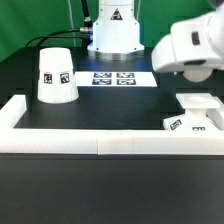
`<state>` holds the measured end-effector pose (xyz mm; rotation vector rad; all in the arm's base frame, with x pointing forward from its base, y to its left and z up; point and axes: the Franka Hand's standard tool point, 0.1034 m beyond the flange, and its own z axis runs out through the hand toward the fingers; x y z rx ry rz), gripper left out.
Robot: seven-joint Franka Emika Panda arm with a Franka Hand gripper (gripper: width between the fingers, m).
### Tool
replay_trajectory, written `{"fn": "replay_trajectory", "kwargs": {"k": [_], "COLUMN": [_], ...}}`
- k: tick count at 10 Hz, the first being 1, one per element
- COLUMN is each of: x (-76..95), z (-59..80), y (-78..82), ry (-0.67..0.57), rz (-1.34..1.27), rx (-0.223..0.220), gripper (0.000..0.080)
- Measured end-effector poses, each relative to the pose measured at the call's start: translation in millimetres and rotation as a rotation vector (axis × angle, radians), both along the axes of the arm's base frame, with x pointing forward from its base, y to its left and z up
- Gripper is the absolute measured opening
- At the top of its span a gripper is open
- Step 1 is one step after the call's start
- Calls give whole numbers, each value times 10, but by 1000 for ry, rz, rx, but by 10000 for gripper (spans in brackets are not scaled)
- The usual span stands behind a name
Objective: Assemble lamp
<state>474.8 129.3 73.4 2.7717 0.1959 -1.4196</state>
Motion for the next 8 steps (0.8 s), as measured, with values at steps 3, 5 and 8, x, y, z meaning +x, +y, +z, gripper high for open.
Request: {"fn": "replay_trajectory", "kwargs": {"k": [3,5,8], "x": [93,120,274], "z": [347,380,352], "y": [-167,-164,-135], "ry": [-8,-32,-269], "rz": [-27,-27,-44], "rx": [0,3,30], "gripper": [577,578,579]}}
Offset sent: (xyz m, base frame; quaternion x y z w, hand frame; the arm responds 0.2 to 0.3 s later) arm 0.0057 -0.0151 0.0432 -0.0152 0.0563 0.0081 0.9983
